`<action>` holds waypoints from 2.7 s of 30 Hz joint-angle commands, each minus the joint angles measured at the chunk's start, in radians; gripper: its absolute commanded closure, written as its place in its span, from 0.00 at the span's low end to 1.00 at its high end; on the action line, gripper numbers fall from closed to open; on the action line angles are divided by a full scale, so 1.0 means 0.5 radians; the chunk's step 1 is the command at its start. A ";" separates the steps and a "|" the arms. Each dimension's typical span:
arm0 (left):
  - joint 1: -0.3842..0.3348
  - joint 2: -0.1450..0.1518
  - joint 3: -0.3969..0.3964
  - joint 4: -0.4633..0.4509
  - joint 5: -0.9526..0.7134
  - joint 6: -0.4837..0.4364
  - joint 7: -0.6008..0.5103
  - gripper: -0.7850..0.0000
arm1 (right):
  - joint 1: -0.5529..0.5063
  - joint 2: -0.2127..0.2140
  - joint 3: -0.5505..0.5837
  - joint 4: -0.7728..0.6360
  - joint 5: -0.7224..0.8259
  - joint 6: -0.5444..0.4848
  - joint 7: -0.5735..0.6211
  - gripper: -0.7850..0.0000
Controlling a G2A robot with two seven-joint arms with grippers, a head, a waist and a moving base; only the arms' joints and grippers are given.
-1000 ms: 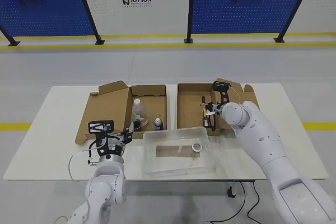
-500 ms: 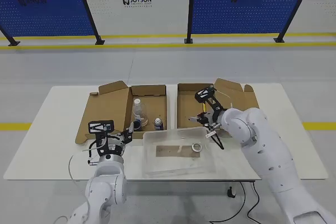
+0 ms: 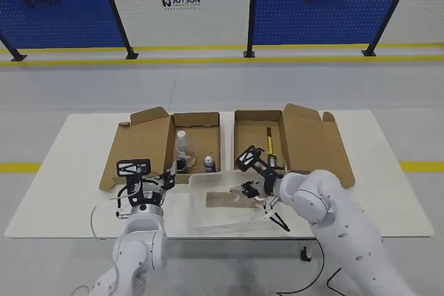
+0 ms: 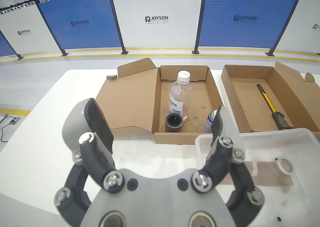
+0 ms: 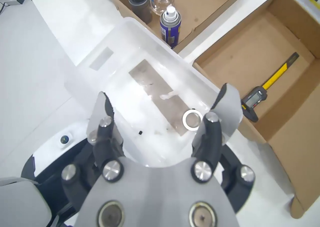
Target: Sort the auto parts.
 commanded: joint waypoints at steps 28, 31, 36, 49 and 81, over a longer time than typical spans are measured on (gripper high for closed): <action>0.000 0.000 0.000 0.000 0.000 0.000 0.000 0.00 | 0.236 -0.115 -0.329 0.823 0.090 0.079 -0.049 0.13; 0.000 0.000 0.000 0.000 0.000 0.000 0.000 0.00 | 0.249 -0.124 -0.344 0.870 0.107 0.064 -0.055 0.13; 0.000 0.000 0.000 0.000 0.000 0.000 0.000 0.00 | 0.262 -0.137 -0.357 0.931 0.163 0.039 -0.062 0.13; 0.000 0.000 0.000 0.000 0.000 0.000 0.000 0.00 | 0.248 -0.164 -0.363 0.903 0.520 -0.178 -0.062 0.06; 0.000 0.000 0.000 0.000 0.000 0.000 0.000 0.00 | 0.343 -0.187 -0.445 0.893 0.420 -0.005 0.162 0.01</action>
